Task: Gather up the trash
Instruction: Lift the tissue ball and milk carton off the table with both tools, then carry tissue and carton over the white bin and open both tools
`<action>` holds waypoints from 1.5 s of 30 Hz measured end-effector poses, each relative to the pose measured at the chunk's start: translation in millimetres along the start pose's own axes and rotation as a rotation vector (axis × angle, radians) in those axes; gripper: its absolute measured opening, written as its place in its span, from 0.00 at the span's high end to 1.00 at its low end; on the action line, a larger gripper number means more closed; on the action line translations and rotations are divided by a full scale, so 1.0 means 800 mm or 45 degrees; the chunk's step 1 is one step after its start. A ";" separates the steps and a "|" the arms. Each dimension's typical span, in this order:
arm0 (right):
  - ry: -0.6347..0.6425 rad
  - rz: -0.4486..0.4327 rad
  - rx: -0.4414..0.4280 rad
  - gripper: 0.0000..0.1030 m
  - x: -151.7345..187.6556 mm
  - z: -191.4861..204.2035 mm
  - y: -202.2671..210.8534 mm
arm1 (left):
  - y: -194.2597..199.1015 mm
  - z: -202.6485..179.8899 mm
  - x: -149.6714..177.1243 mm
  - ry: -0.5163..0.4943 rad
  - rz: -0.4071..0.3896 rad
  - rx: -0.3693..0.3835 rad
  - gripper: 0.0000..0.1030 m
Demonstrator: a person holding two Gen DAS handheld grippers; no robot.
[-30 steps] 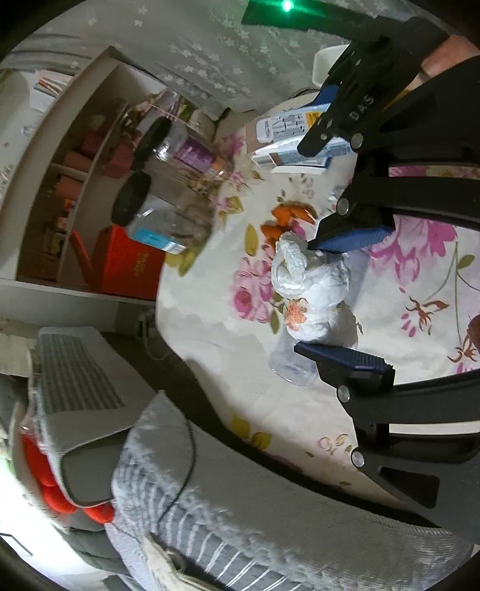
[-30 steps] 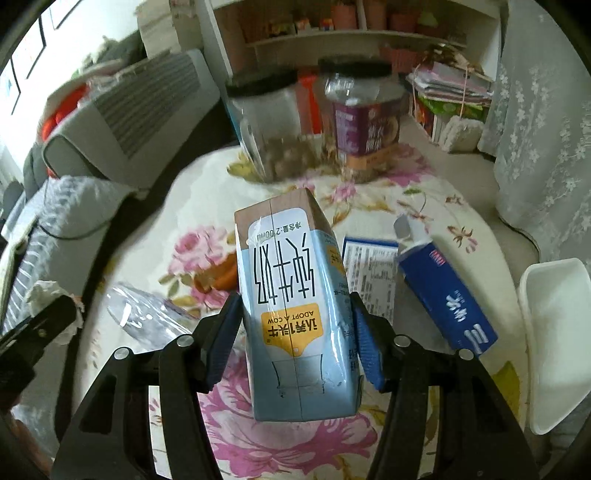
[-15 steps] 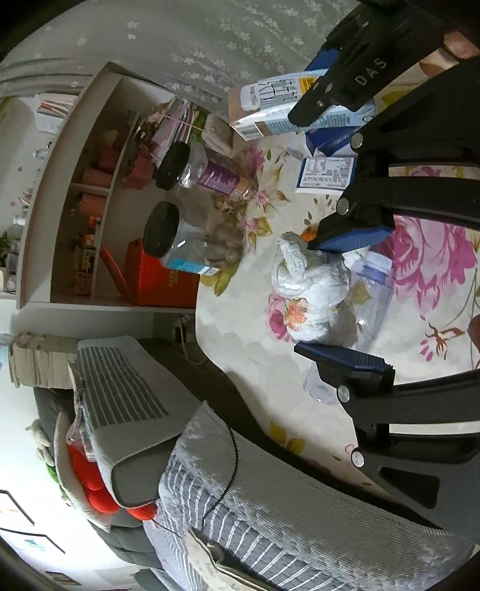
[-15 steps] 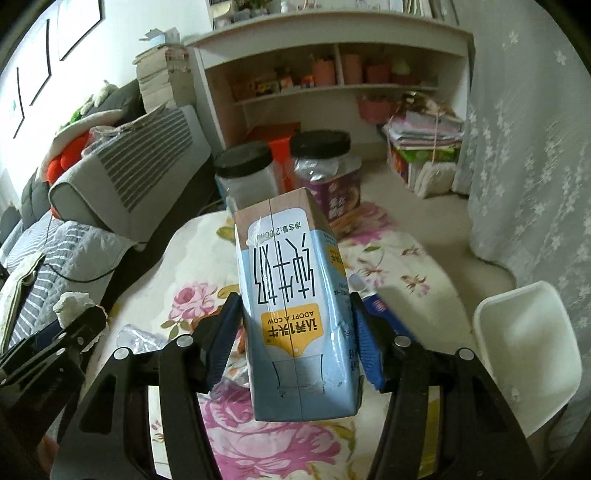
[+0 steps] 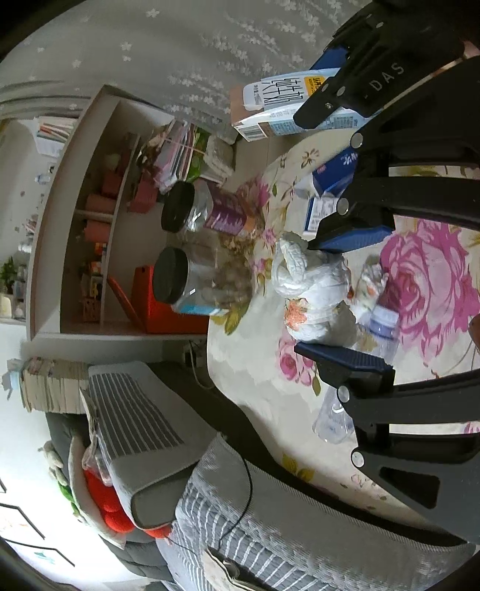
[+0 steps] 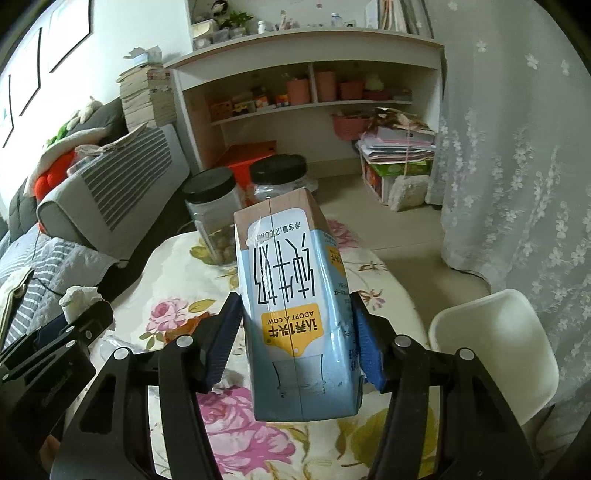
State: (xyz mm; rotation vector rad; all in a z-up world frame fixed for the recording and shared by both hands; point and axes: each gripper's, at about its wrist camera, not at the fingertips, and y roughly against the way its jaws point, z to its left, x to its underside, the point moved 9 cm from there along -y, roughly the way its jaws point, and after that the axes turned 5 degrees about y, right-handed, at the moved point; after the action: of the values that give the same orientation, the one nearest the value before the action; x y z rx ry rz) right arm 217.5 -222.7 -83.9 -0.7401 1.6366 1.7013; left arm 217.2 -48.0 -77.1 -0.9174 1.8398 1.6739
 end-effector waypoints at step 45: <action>-0.382 -0.051 0.417 0.20 0.031 -0.310 0.105 | 0.021 -0.298 0.079 -0.287 0.083 0.344 0.56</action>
State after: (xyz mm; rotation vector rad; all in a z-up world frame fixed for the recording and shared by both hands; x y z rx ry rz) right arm 126.2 -468.4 -64.9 -0.3383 1.6186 1.3901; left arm 183.6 -292.7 -81.3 -0.5390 1.8965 1.4517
